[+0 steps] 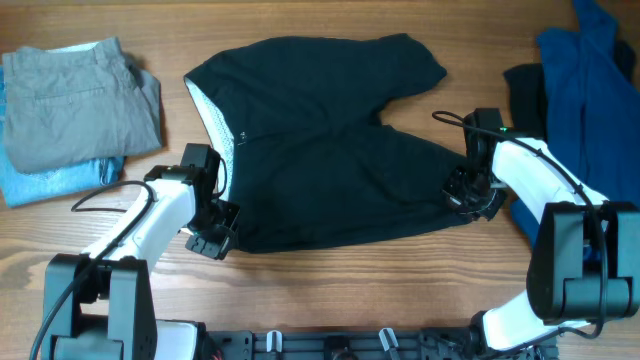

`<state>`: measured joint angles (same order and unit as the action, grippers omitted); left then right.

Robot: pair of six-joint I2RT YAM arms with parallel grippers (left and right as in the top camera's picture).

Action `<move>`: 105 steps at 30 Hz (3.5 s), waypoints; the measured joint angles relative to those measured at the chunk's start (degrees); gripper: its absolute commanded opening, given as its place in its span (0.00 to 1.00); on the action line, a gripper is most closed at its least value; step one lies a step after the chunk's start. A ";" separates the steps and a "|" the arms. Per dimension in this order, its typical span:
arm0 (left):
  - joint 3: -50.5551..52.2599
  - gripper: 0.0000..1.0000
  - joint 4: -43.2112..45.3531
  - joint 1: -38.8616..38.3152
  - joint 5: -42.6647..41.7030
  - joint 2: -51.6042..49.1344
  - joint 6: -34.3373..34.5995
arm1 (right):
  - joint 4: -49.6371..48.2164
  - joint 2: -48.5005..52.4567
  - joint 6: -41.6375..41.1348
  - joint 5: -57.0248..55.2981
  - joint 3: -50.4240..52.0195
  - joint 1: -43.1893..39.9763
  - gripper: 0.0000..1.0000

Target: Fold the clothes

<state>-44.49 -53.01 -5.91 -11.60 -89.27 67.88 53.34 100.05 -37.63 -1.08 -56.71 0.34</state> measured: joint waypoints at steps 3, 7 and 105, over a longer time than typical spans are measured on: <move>0.00 0.04 -0.11 0.00 0.59 0.00 -1.42 | -0.04 0.00 0.15 2.19 0.00 -0.02 0.04; -0.04 0.04 -1.03 0.04 1.14 0.39 -7.06 | 1.90 -0.02 0.37 3.50 0.00 -0.02 0.04; -13.27 0.96 16.48 0.72 5.31 -9.29 -21.62 | -27.56 9.57 24.00 8.07 -10.27 -2.93 0.61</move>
<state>-57.76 -36.53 -5.19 -6.28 -98.56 46.26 25.78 109.62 -13.63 6.98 -66.98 -2.59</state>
